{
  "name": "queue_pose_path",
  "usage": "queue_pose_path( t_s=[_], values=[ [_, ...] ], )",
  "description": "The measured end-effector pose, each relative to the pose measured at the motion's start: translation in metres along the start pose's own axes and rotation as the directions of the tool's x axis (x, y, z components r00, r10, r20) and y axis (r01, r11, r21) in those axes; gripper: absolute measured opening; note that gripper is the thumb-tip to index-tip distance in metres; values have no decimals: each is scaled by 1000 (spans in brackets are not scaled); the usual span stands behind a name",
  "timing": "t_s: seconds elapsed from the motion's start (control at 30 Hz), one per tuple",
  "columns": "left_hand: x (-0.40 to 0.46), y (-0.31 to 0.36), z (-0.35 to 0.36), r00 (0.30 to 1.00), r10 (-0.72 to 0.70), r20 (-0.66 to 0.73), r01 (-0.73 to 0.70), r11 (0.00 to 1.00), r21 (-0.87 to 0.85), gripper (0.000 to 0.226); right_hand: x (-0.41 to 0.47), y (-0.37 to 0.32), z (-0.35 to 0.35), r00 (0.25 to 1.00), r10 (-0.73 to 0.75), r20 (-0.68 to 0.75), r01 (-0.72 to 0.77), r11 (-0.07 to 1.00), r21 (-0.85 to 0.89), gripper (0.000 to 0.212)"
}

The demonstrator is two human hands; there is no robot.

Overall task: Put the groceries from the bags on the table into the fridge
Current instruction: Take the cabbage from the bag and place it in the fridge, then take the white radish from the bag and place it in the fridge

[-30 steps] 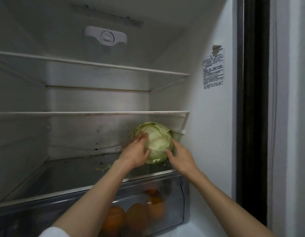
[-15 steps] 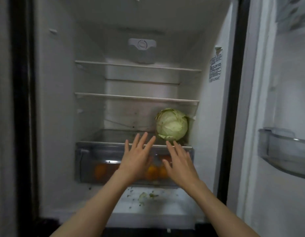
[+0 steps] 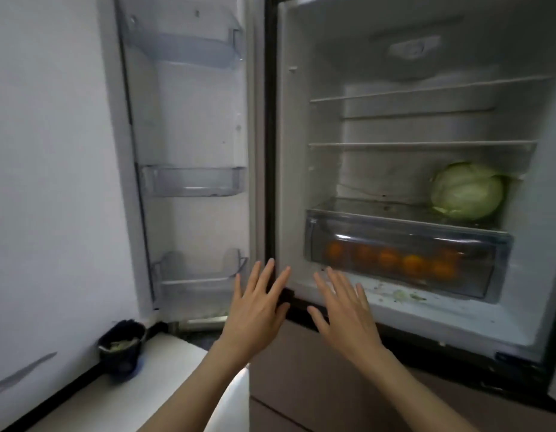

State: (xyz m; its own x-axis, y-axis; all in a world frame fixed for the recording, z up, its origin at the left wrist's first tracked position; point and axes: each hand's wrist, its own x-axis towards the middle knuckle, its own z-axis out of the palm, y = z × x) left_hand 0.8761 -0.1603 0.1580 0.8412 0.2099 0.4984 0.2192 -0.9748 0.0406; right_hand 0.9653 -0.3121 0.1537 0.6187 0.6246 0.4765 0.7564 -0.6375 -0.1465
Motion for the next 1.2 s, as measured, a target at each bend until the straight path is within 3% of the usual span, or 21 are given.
queue_pose_path(
  t_s=[0.07,0.17,0.33,0.57,0.63,0.83,1.2],
  values=[
    [-42,-27,-5,994,-80,78,75,995,72,62,-13,-35,25,999,-49,9,49,999,23,65],
    [-120,-81,-18,967,-201,155,181,975,133,56,-39,-105,59,979,-117,165,99,989,109,63],
    [-249,-167,-51,891,-410,196,360,900,246,57,-82,-234,95,934,-268,235,222,953,206,61],
    [-396,-250,-112,753,-635,174,577,764,289,59,-139,-398,125,837,-492,239,402,850,342,59],
    [-430,-271,-128,711,-687,151,632,719,290,59,-141,-437,133,819,-547,173,464,809,361,60],
    [-507,-339,-166,552,-827,107,770,555,316,60,-142,-560,155,701,-676,228,566,722,399,62],
    [-564,-508,-187,363,-930,54,859,356,368,60,-81,-749,241,557,-807,199,629,565,533,64]
  ],
)
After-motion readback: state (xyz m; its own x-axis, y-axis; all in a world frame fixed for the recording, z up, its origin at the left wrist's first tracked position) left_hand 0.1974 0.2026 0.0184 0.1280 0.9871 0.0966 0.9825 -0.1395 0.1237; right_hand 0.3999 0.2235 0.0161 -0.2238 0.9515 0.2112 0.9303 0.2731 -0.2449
